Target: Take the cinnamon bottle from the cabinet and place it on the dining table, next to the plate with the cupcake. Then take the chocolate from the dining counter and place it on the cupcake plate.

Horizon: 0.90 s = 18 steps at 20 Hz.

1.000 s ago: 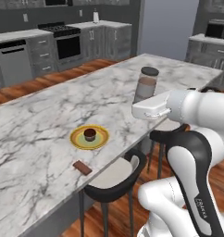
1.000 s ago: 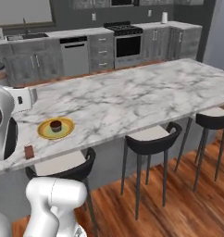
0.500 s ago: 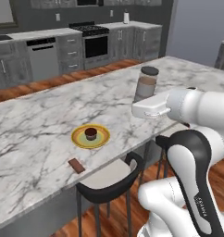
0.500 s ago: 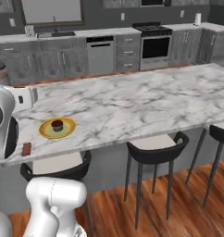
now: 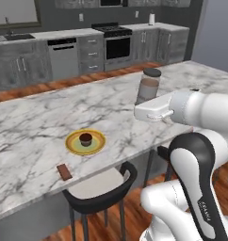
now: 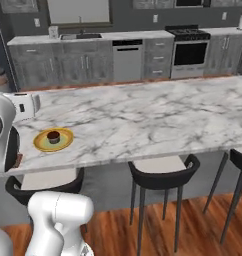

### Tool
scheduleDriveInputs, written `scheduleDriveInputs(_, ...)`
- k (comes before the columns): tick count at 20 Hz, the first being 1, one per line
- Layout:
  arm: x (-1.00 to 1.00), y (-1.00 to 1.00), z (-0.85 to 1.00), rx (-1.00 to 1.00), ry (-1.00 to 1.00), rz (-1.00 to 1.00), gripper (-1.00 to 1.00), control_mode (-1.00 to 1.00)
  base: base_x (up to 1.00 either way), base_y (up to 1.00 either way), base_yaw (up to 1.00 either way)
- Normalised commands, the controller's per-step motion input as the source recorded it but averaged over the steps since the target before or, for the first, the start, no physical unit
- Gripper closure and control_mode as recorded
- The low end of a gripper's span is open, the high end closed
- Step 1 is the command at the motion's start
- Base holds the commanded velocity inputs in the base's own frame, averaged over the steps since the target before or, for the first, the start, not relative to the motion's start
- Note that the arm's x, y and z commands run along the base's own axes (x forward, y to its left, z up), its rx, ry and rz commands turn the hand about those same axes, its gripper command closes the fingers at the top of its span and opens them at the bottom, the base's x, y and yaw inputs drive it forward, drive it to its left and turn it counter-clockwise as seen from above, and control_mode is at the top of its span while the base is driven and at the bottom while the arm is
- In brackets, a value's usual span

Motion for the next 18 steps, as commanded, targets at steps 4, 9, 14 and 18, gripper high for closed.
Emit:
scheduleDriveInputs(4, 0.0, 0.0, 0.0, 0.0, 0.0, 0.0, 1.0, 1.0, 0.05, -0.54, 0.35)
scheduleDriveInputs(9, 0.0, 0.0, 0.0, 0.0, 0.0, 0.0, 1.0, 1.0, 0.12, -0.5, 0.35)
scheduleDriveInputs(14, 0.0, 0.0, 0.0, 0.0, 0.0, 0.0, 1.0, 1.0, 0.21, -0.45, 0.36)
scheduleDriveInputs(18, 0.0, 0.0, 0.0, 0.0, 0.0, 0.0, 1.0, 1.0, 0.3, -0.4, 0.37)
